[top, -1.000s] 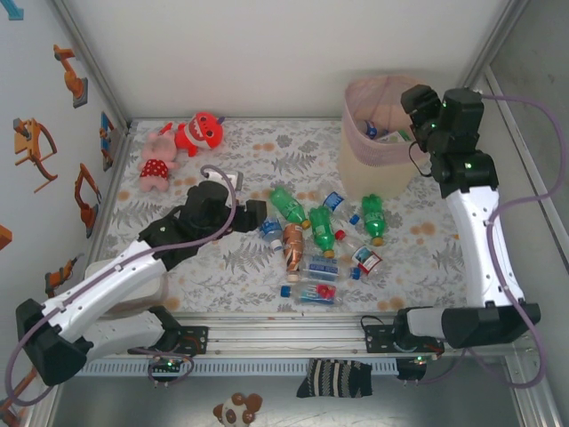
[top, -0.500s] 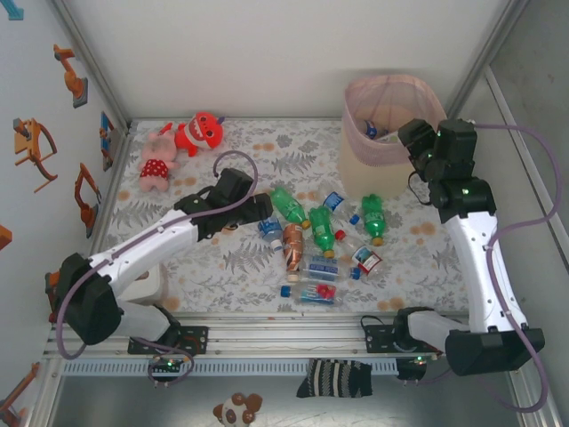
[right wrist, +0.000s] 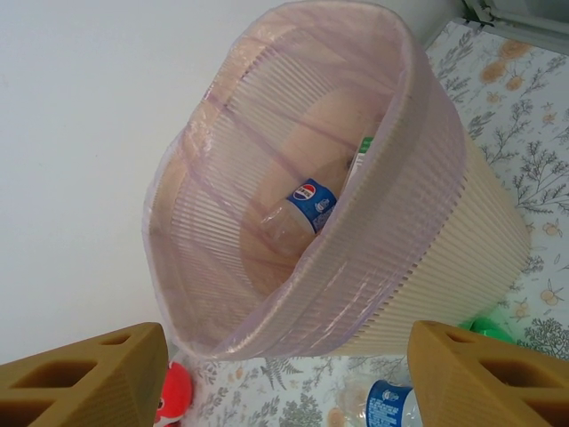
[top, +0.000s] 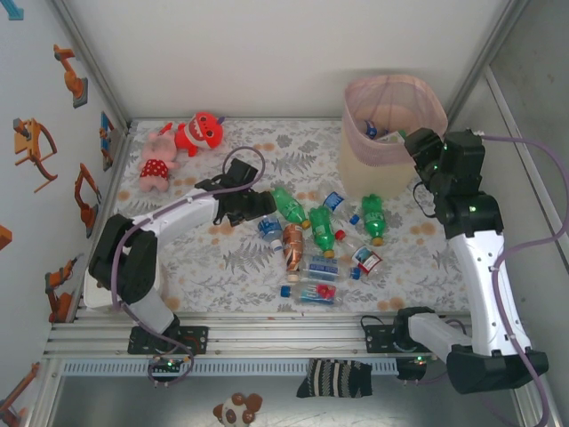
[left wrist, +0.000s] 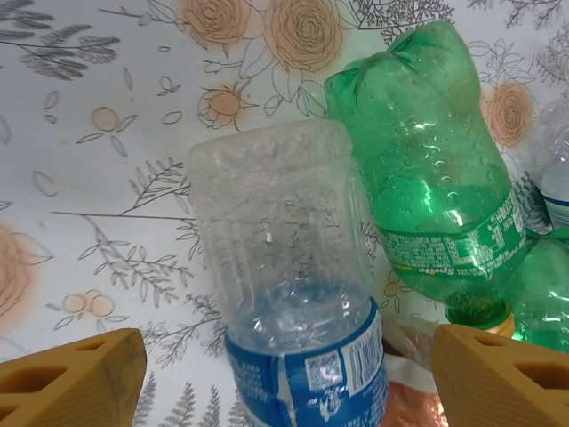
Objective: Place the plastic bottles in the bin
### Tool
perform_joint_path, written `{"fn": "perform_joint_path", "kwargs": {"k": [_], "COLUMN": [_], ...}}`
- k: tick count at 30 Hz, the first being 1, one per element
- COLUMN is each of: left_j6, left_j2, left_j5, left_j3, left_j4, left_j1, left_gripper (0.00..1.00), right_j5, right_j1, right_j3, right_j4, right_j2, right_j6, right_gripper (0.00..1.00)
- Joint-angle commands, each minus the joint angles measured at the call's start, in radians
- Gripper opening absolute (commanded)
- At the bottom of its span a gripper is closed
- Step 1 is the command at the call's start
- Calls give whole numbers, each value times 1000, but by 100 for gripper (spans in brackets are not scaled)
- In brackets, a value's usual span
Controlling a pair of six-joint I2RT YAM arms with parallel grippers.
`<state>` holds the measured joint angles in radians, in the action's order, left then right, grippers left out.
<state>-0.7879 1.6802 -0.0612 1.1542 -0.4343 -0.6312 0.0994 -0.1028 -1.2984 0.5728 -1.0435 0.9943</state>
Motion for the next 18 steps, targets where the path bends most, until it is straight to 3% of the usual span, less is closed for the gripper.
{"fn": "perform_joint_path", "kwargs": {"k": [1,18], "left_j6": [-7,-54], "left_j2": [35,155], "left_j5": [-48,-105], "left_j3": [33,-16], "left_j4": [30,202], "left_j1": [11,52], "left_gripper": [83,80], "right_j5": [30,15], "right_j1": [-3,-3], "right_j3": [16,25], "right_j4": [12,28], "right_j2": [21,34], "right_j6": [-9,-10], "right_gripper": [70,69]}}
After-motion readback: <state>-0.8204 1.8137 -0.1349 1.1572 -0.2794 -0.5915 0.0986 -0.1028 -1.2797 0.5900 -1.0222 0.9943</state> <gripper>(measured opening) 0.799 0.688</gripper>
